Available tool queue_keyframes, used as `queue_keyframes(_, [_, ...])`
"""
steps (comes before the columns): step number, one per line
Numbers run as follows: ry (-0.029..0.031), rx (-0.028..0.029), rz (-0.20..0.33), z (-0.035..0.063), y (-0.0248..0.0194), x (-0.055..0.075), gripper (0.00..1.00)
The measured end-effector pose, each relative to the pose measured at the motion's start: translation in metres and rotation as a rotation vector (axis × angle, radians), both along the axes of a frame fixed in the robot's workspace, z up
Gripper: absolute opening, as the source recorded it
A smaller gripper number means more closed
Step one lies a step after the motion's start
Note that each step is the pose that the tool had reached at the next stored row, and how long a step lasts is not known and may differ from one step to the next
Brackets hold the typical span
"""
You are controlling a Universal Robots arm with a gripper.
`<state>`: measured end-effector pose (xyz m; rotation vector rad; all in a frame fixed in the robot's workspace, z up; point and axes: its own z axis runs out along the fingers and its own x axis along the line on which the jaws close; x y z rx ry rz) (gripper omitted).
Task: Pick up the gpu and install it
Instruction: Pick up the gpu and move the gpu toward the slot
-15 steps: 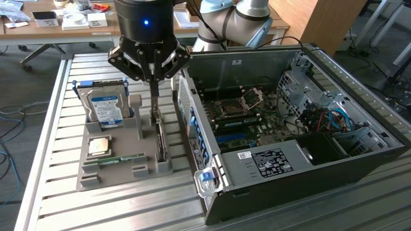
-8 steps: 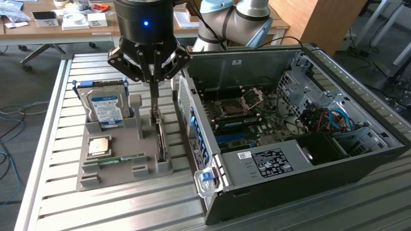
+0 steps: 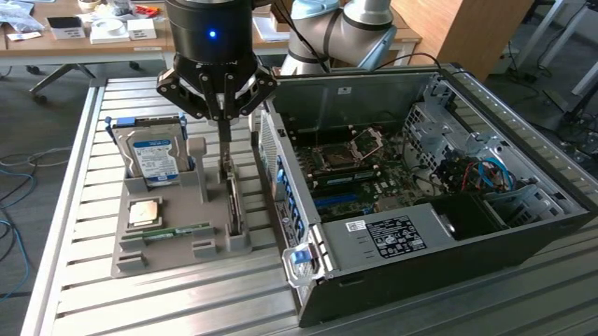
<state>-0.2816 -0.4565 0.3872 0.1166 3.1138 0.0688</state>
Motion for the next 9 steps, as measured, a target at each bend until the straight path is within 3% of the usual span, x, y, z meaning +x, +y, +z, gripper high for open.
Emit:
queue_keyframes(6, [0.0000, 0.0000, 0.000, 0.0000, 0.0000, 0.0000, 0.17])
queue_keyframes(8, [0.0000, 0.0000, 0.000, 0.0000, 0.0000, 0.0000, 0.29])
queue_keyframes(9, [0.0000, 0.0000, 0.000, 0.0000, 0.0000, 0.0000, 0.29])
